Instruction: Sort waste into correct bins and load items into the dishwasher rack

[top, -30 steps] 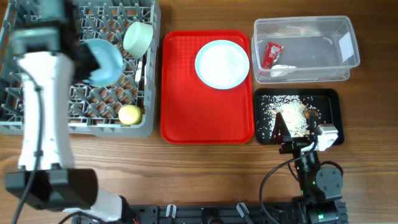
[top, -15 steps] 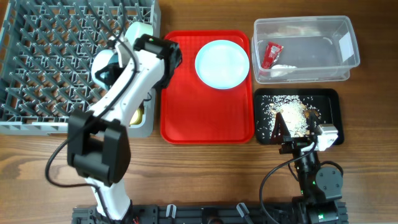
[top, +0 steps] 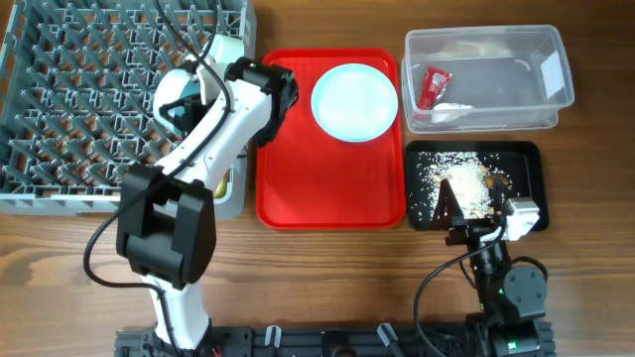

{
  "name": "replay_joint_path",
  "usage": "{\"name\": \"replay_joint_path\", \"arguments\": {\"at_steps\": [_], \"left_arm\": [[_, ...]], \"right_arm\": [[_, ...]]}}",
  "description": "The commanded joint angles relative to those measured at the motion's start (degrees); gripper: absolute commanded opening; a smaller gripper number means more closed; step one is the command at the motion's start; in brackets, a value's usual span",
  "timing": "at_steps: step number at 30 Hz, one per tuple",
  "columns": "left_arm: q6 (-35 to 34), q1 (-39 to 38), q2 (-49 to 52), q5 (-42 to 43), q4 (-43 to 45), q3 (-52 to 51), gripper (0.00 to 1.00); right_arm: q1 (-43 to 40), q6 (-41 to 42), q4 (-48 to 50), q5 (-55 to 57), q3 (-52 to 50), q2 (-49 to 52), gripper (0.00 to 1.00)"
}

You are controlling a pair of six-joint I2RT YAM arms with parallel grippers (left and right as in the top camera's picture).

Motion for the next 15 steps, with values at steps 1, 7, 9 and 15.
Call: {"name": "replay_joint_path", "arguments": {"at_steps": [1,7,9,15], "left_arm": [[-2.0,0.0,2.0,1.4,0.3,-0.2,0.04],[-2.0,0.0,3.3,4.9,0.3,-0.2,0.04],[-2.0,0.0,3.3,5.0,0.3,-0.2,0.04],[-1.9,0.4,3.3,-0.9,-3.3,-0.2,0.04]], "right_arm": [[-0.4,-0.9,0.3,1.0,-0.1,-0.6,1.00],[-0.4,-1.0,0.3,1.0,-0.1,-0.6,1.00],[-0.4,-0.9,0.3,1.0,-0.1,-0.6,1.00],[-0.4,-1.0,0.3,1.0,-0.1,-0.6,1.00]]}}
